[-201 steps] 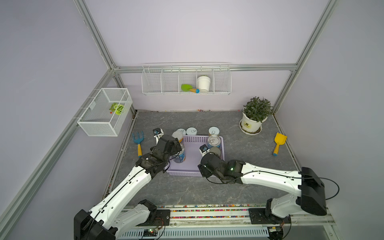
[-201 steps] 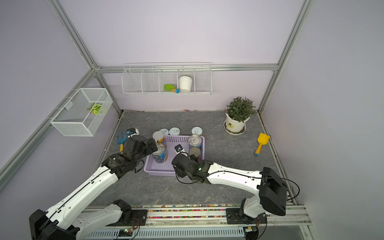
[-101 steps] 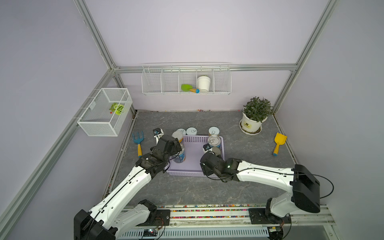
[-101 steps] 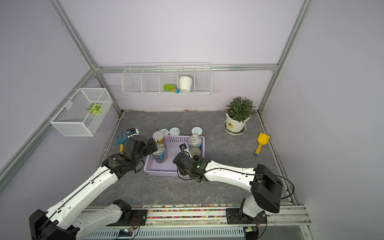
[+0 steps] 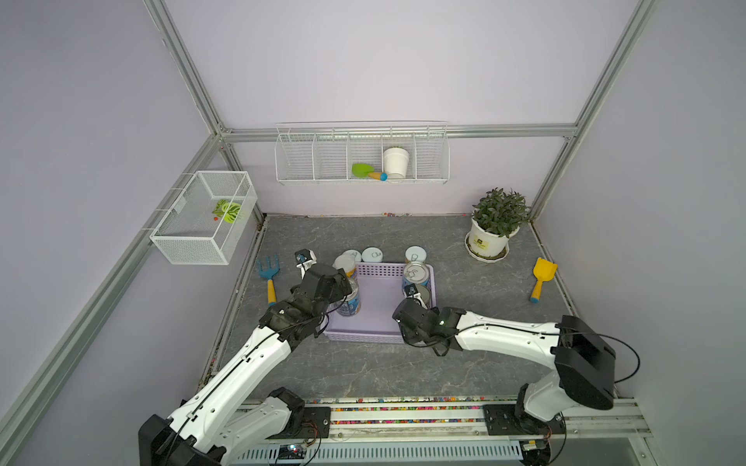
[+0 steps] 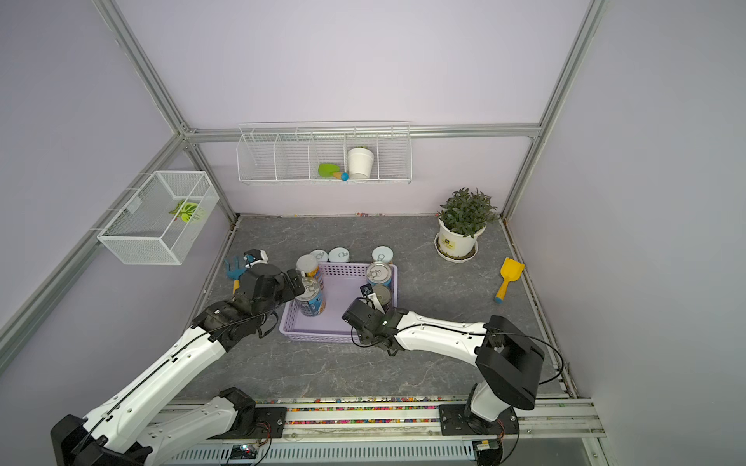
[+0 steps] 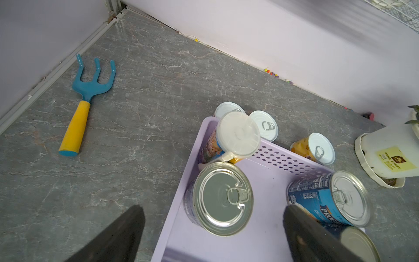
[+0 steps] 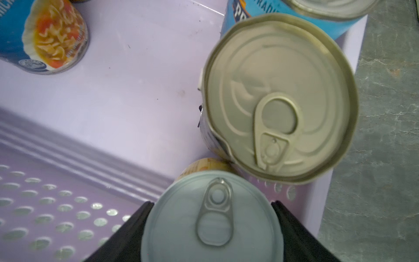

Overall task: Put the canned food in the basket
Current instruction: Place the canned food in the basket.

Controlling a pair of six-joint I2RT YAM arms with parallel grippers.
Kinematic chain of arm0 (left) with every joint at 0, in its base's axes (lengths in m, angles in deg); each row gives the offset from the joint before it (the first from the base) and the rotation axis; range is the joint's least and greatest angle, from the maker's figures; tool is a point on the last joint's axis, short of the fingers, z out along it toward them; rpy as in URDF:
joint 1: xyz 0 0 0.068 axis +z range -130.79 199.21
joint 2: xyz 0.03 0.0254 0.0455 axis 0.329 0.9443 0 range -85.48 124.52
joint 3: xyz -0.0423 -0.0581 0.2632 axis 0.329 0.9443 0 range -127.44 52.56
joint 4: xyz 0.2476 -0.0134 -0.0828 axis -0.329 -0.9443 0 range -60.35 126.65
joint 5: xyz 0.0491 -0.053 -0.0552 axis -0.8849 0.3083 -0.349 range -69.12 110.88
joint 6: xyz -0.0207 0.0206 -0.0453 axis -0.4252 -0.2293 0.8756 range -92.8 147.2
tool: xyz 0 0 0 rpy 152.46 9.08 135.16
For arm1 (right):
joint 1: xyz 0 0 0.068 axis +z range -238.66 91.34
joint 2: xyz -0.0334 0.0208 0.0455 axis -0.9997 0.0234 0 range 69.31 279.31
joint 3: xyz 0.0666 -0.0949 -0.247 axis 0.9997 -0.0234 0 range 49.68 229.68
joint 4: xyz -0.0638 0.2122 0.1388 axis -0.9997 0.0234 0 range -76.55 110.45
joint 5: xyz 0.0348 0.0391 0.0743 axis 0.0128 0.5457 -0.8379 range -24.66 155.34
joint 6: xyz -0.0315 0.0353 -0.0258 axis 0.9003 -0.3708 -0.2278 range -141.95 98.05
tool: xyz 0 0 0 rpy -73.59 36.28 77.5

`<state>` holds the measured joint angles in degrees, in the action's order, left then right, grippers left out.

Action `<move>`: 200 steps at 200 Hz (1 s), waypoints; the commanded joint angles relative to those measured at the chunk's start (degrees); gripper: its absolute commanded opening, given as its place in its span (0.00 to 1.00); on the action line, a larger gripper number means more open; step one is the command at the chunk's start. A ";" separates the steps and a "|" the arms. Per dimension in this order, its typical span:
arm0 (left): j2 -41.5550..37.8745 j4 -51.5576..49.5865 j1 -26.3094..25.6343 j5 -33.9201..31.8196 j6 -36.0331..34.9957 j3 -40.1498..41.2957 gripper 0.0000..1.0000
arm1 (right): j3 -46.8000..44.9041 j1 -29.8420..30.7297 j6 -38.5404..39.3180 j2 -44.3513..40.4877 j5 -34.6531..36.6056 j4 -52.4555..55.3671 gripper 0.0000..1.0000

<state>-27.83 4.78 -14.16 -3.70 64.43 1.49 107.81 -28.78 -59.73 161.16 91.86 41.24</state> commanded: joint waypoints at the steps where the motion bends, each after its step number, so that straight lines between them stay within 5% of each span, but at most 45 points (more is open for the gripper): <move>1: 0.26 -0.91 0.32 0.06 -0.12 0.40 1.00 | 1.02 -0.77 -0.44 3.93 2.90 1.79 0.40; 42: 0.28 -1.12 0.32 0.05 0.03 0.26 1.00 | 3.59 -1.13 -1.98 8.08 4.94 6.59 0.40; 200: -0.49 -2.12 0.31 -0.24 0.60 -0.51 1.00 | -9.19 -3.41 -8.21 0.14 2.18 12.15 0.48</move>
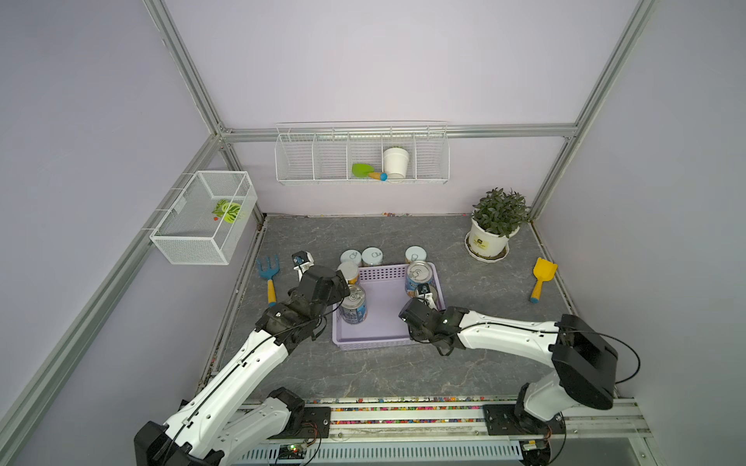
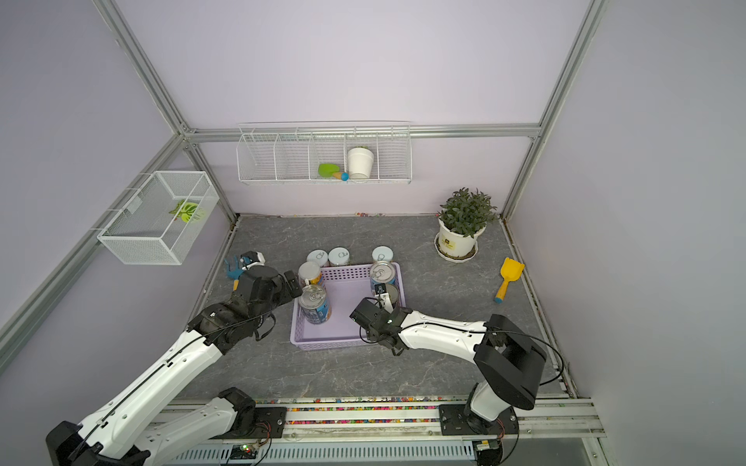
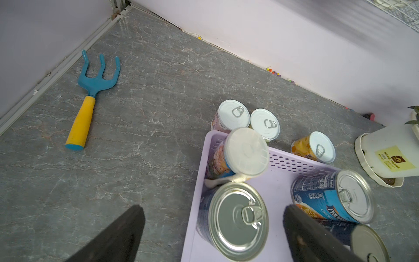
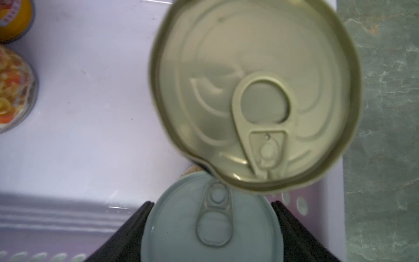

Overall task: Put the canned food in the basket
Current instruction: Place the canned food in the basket, then pick up the canned food from the center of the board.

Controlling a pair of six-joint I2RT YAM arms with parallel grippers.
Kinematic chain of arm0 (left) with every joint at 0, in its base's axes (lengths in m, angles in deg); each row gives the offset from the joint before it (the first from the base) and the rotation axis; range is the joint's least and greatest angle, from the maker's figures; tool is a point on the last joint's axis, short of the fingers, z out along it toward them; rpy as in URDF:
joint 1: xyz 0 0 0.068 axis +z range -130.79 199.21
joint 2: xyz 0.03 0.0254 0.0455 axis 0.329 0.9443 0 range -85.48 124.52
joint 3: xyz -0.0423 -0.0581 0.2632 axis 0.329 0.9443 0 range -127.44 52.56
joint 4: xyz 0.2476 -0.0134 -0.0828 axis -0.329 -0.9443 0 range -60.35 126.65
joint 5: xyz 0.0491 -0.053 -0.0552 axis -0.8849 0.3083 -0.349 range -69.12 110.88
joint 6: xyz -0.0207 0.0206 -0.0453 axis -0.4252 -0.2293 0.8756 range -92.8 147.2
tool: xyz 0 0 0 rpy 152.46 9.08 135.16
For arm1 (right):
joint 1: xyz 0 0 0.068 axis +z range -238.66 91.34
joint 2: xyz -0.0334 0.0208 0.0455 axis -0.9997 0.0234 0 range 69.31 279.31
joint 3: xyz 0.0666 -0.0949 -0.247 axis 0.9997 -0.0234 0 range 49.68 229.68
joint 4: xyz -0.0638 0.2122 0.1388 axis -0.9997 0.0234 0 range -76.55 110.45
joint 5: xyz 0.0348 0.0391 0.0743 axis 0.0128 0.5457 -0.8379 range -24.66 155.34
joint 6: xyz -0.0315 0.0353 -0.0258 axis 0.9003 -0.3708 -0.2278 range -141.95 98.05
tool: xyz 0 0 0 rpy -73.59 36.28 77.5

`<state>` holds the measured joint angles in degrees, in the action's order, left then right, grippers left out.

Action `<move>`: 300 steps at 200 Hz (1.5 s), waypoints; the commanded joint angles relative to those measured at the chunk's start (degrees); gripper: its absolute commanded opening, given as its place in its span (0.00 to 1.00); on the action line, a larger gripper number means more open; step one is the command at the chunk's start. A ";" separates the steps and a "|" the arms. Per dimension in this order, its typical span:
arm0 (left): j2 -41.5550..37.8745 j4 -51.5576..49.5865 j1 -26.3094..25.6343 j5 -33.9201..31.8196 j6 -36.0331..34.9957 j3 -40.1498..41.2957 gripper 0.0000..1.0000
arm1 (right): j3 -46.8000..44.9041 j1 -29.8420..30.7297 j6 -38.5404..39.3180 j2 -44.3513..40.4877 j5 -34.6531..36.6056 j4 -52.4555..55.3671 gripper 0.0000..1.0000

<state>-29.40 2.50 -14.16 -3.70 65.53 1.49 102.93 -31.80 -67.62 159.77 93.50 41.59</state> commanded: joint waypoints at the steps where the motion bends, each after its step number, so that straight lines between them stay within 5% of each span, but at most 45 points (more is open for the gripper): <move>1: 1.16 0.23 0.31 -0.23 -0.56 -0.52 1.00 | -4.31 -0.42 -0.31 1.55 0.47 11.69 0.48; 37: 6.37 2.25 1.85 -0.16 -2.46 -3.57 1.00 | -3.03 1.00 -1.68 2.21 2.04 14.35 0.49; 77: 15.89 4.35 9.86 7.40 -5.67 -11.99 1.00 | -5.08 1.31 -2.80 -1.26 2.82 14.97 0.52; 145: 37.98 0.26 12.97 10.96 -9.43 -32.41 1.00 | -3.68 1.26 -0.48 -8.85 4.53 13.61 0.92; 203: 56.96 -13.16 12.58 15.69 -12.56 -56.22 1.00 | -2.62 1.24 2.58 -17.86 7.90 10.26 0.98; 300: 64.13 -15.69 12.46 14.23 -10.91 -58.13 1.00 | -8.71 0.09 6.19 -25.47 8.95 3.51 0.98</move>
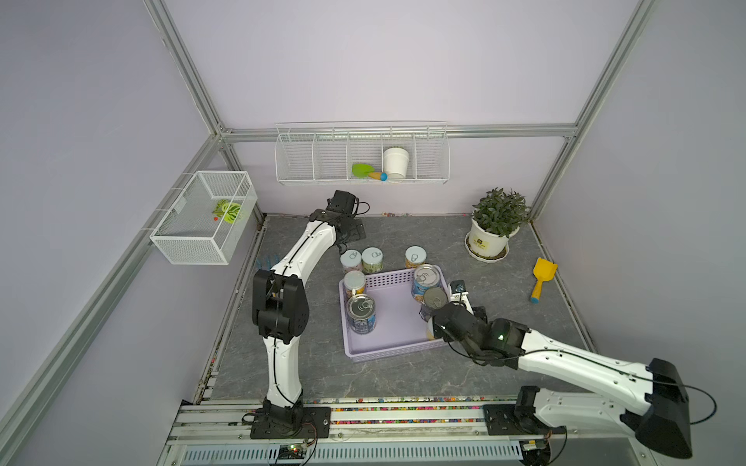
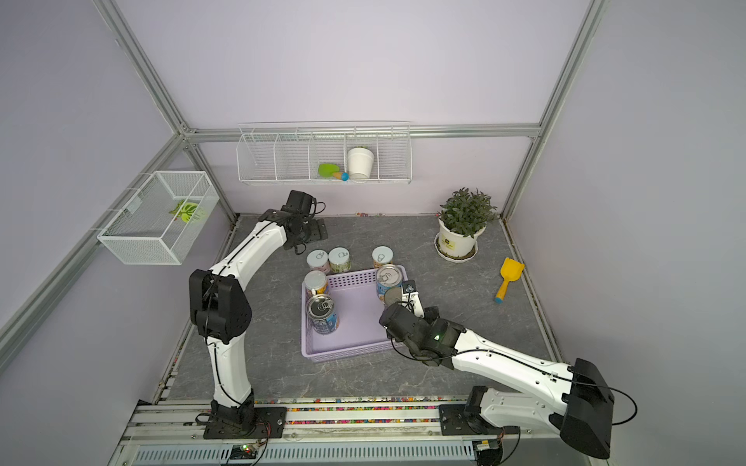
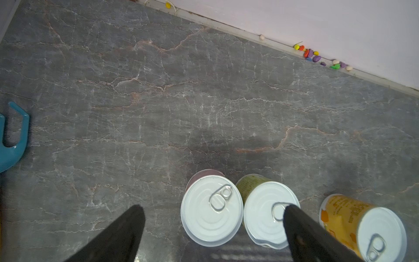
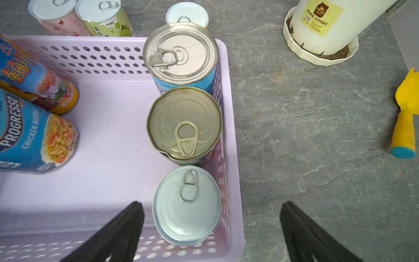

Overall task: Put the canned food in the basket
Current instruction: Pick up the canned food from the center of the board.

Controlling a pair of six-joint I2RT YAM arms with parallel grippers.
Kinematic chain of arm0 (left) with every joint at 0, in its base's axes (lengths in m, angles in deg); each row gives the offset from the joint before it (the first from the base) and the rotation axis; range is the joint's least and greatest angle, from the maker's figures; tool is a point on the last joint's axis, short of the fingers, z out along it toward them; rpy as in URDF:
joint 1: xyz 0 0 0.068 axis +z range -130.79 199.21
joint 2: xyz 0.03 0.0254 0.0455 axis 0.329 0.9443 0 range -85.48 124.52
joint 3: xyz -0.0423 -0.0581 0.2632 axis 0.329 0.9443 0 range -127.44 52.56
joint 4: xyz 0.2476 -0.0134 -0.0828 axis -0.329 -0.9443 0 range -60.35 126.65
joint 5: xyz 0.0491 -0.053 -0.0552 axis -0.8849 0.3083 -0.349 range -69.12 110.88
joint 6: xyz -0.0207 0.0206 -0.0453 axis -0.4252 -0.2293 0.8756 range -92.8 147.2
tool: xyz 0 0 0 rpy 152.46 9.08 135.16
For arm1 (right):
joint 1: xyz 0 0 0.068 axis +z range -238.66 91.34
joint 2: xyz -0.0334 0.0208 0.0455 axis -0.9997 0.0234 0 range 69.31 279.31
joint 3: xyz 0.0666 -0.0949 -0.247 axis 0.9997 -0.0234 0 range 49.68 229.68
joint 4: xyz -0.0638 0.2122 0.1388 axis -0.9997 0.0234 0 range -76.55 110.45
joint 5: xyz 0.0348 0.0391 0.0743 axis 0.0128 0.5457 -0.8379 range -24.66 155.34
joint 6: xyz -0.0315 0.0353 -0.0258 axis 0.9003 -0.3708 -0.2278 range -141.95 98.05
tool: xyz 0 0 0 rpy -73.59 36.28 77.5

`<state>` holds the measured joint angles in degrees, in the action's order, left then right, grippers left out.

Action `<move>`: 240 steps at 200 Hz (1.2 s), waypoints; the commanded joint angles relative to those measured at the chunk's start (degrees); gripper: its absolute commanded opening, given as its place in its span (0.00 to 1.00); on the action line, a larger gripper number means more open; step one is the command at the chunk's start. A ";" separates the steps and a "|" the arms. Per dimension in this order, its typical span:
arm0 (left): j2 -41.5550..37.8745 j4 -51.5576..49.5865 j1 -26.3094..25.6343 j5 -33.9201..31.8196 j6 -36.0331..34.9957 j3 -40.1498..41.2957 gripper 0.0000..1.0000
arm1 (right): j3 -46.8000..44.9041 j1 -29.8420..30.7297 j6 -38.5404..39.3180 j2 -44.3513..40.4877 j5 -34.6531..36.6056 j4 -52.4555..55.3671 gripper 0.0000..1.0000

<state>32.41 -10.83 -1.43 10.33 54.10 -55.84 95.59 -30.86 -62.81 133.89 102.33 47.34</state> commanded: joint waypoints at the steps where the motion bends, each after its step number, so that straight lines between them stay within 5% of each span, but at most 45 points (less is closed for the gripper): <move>1: 2.38 -2.31 -0.22 0.23 0.53 -0.73 1.00 | -1.40 -0.85 1.39 0.48 0.07 -2.29 0.98; 240: 7.58 3.27 -0.04 3.94 4.83 4.73 1.00 | -3.28 -2.14 1.61 1.41 -3.24 -4.56 0.98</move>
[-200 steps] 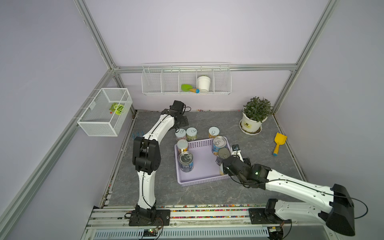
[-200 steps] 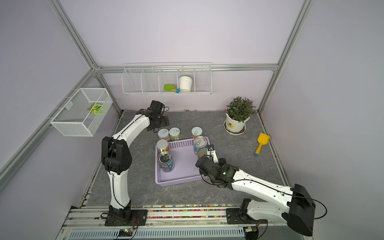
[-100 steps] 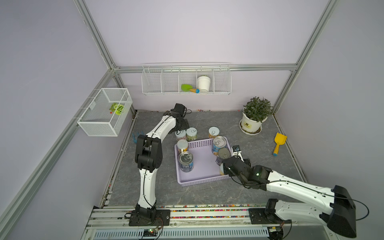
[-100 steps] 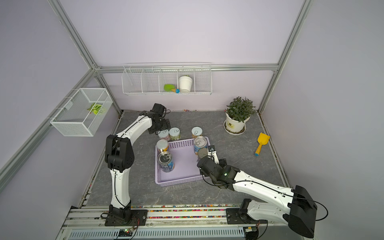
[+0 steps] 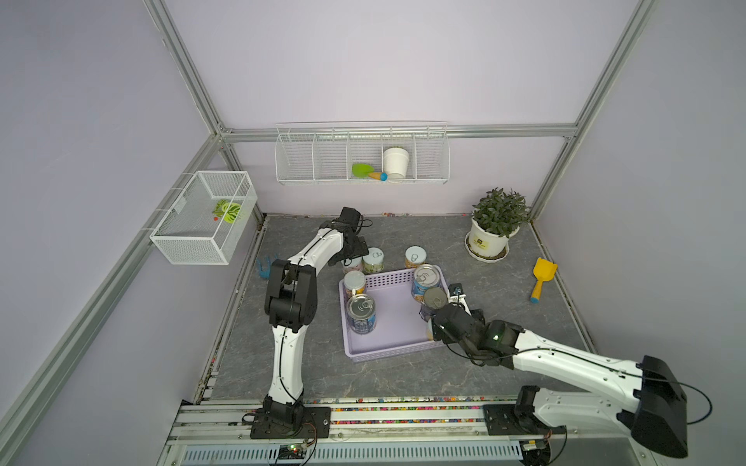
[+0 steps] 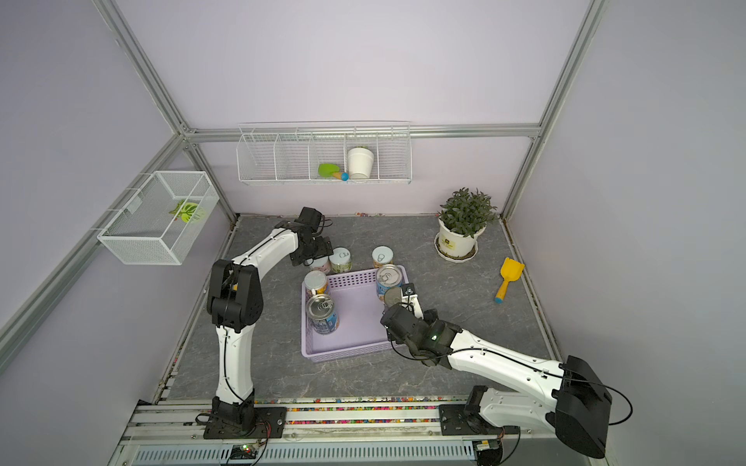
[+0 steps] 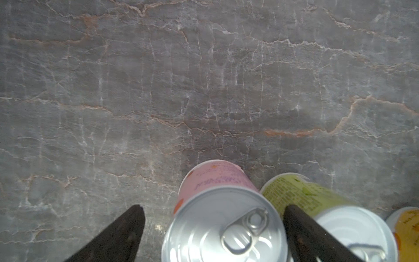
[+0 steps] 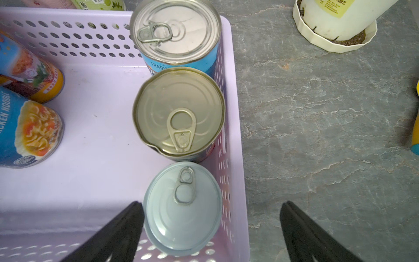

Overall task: Put the canned food in the basket
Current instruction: Pick up the canned food from the center of the board.

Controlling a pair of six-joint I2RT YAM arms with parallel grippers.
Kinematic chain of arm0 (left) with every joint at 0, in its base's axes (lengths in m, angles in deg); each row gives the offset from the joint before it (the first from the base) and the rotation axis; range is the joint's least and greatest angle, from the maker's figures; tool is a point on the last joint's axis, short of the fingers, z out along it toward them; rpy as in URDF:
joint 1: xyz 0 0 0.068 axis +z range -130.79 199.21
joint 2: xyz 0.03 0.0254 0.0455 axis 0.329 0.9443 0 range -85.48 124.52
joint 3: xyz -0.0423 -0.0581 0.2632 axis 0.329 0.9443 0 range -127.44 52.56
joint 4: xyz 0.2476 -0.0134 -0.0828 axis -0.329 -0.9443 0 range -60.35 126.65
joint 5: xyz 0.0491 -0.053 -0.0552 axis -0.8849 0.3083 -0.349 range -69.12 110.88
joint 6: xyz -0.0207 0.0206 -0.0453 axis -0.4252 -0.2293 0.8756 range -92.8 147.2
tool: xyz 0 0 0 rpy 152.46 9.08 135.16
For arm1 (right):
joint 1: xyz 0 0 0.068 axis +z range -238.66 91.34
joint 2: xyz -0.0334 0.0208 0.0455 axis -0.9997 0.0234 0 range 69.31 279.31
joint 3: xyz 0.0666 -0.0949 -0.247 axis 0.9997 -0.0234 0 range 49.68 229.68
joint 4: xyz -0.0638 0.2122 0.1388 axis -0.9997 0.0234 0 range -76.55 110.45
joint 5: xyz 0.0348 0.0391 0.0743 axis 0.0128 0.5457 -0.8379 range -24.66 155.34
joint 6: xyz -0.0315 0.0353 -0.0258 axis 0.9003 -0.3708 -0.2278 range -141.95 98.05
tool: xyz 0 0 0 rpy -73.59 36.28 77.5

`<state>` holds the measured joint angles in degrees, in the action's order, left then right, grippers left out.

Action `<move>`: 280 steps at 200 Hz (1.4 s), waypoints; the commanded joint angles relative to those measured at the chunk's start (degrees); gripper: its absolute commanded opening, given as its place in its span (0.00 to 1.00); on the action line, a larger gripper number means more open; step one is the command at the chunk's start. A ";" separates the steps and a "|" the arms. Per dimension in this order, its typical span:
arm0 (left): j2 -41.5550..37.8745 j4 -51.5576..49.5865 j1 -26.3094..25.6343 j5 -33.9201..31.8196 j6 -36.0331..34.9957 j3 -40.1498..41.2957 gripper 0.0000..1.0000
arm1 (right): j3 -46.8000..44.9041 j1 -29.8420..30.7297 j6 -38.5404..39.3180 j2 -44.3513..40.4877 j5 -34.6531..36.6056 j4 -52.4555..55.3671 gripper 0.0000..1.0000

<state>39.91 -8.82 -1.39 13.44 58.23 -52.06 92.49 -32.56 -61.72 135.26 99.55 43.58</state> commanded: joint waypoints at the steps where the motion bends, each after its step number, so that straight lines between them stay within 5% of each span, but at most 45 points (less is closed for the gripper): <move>1: 0.06 1.26 -0.07 0.89 0.70 0.93 1.00 | -0.18 -0.45 0.54 0.04 -0.47 -0.79 0.98; 39: 2.28 -0.63 -0.05 0.94 0.86 -0.72 1.00 | 0.10 -0.44 0.59 1.10 -0.79 -0.87 0.98; 165: -7.35 -0.77 1.29 -0.80 1.86 6.45 0.64 | 0.62 -0.41 0.73 2.09 -1.78 -0.80 0.98; 280: -21.94 -1.37 2.94 -5.56 2.86 11.81 0.61 | 0.22 -0.45 0.33 0.44 -1.61 -0.56 0.98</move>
<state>25.28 -11.00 1.01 11.06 60.04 -41.41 92.49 -32.56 -61.52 136.95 97.41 43.14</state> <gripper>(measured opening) 0.779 0.978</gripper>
